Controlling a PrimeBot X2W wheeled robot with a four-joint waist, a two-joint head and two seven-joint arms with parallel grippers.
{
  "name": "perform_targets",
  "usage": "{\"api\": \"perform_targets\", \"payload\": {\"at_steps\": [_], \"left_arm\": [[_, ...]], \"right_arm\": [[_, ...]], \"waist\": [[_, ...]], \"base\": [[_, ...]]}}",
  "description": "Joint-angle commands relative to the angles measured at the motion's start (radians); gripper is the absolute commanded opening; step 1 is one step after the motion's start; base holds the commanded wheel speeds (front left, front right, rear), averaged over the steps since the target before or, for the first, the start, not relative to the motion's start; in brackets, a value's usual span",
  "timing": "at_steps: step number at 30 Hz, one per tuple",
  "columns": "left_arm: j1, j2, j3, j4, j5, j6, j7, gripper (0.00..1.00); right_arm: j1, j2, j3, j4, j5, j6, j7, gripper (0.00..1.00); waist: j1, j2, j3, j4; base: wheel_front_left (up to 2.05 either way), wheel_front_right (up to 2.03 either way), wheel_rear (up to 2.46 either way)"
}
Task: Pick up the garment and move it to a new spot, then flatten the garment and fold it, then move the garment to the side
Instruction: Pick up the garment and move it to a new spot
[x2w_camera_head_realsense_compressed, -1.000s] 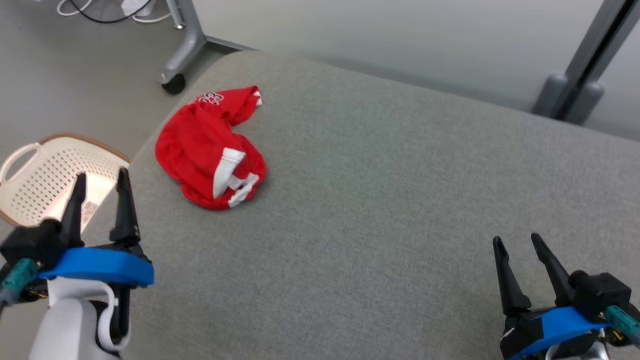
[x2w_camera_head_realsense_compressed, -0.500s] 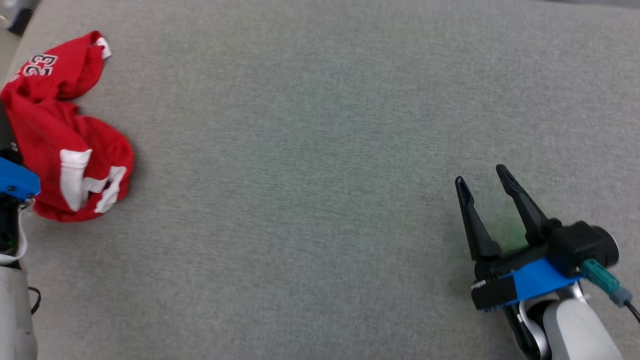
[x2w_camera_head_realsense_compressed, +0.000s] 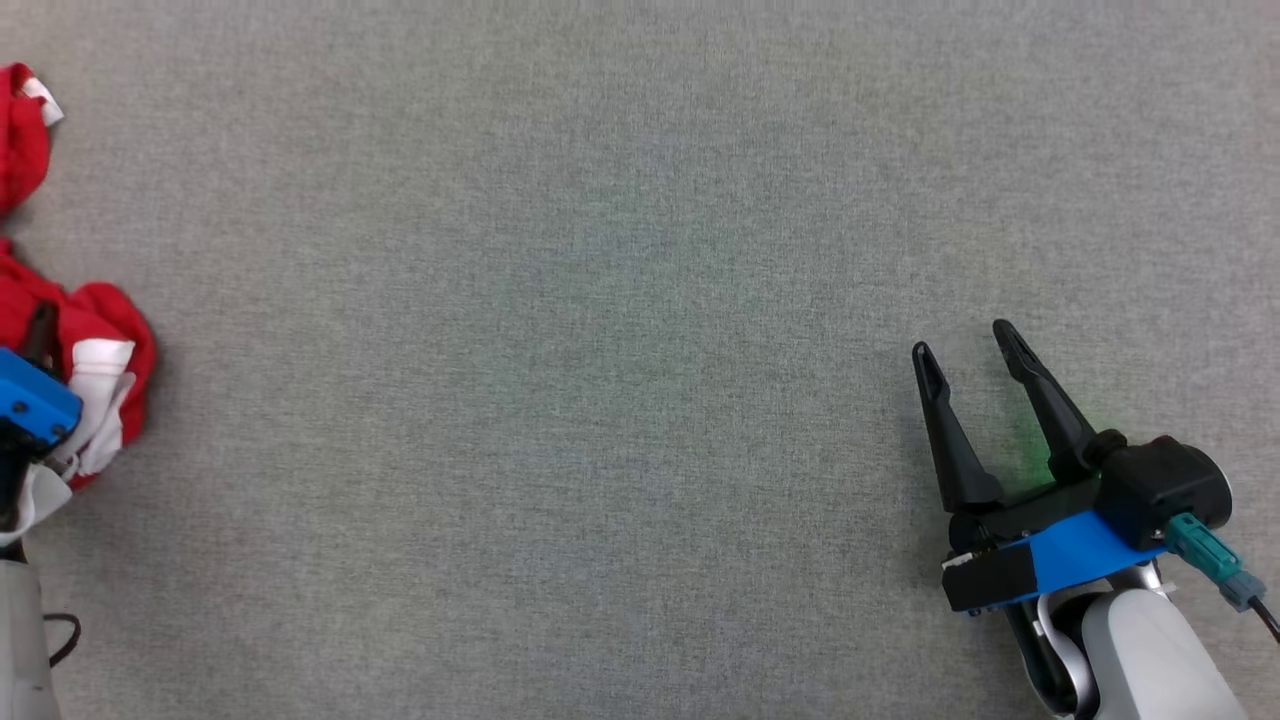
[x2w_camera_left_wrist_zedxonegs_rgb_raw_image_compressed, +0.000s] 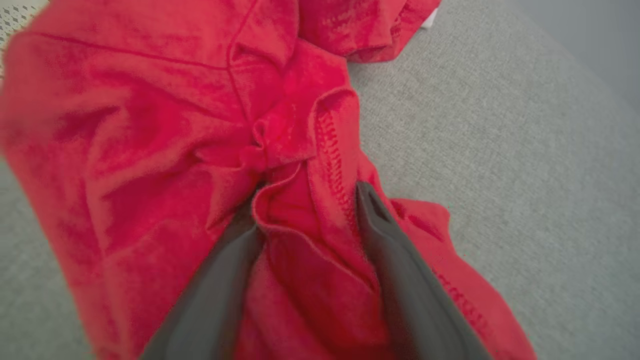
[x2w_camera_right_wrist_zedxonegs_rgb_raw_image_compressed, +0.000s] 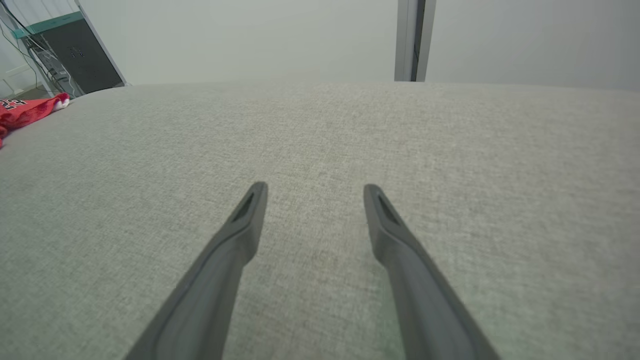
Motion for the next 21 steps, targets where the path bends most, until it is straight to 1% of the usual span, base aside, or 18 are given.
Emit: {"api": "perform_targets", "payload": {"at_steps": [1,5,10,14,17,21], "left_arm": [[0.038,-0.013,-0.012,0.010,-0.002,0.002,0.020,0.00],[0.032,0.021,-0.021,-0.058,0.021,-0.014,-0.006,0.00],[0.025,0.050,-0.042,-0.178,0.051,-0.031,-0.036,0.00],[0.000,0.078,-0.063,-0.289,0.079,-0.042,-0.044,0.00],[-0.027,0.084,-0.091,-0.370,0.093,-0.051,-0.030,0.00],[-0.071,0.074,-0.148,-0.472,0.104,-0.071,0.008,0.00]], "right_arm": [[-0.019,0.003,-0.001,0.002,0.002,0.000,-0.007,1.00],[-0.009,0.016,-0.001,0.028,0.006,0.000,-0.018,1.00],[0.031,0.030,-0.003,0.067,0.036,0.000,-0.030,1.00],[0.061,0.043,-0.009,0.093,0.053,0.000,-0.042,1.00],[0.089,0.051,-0.020,0.107,0.063,0.000,-0.047,1.00],[0.119,0.059,-0.031,0.112,0.068,0.000,-0.052,1.00]], "waist": [[-0.0001,0.0000,-0.010,-0.003],[-0.0001,0.0000,-0.068,0.005],[-0.0001,0.0000,-0.186,0.017],[-0.0001,0.0000,-0.282,0.012],[-0.0001,0.0000,-0.345,0.002],[-0.0001,0.0000,-0.408,-0.022]], "base": [[0.00,0.00,0.00],[0.00,0.00,0.00],[0.00,0.00,0.00],[0.00,0.00,0.00],[0.00,0.00,0.00],[0.00,0.00,0.00]]}}
